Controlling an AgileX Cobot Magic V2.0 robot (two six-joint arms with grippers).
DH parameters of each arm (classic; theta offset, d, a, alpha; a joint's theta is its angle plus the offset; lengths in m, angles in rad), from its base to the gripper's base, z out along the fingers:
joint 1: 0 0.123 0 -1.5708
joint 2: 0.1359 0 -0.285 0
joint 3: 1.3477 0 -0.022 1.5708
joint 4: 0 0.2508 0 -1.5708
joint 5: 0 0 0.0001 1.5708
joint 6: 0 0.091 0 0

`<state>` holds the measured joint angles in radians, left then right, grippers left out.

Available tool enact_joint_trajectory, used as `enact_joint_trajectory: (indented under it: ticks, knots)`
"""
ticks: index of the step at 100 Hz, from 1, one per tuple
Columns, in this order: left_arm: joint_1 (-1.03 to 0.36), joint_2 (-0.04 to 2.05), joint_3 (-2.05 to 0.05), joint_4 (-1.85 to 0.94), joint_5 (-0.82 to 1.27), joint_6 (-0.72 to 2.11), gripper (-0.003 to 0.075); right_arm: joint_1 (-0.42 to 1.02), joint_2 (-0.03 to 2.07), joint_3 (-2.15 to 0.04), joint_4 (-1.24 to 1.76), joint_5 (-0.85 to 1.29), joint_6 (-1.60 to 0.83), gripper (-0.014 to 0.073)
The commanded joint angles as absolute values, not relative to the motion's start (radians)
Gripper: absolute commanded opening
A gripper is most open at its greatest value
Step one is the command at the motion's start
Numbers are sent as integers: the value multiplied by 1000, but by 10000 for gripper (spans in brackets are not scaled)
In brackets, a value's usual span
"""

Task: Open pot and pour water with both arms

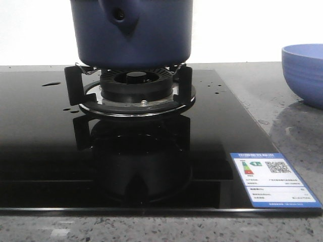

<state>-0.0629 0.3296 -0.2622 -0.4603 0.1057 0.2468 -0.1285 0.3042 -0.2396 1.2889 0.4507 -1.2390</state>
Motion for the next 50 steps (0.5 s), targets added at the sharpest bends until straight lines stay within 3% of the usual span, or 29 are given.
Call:
enact_joint_trajectory:
  ticks: [1,50]
  knots:
    - [-72,316,-272,-166,25,-68,-19,-127,310,-265,1326,425,-1249,-51]
    - [-10,-33,36,-193,12,-26,-19,-127,310,-265,1326,427,-1249,-51]
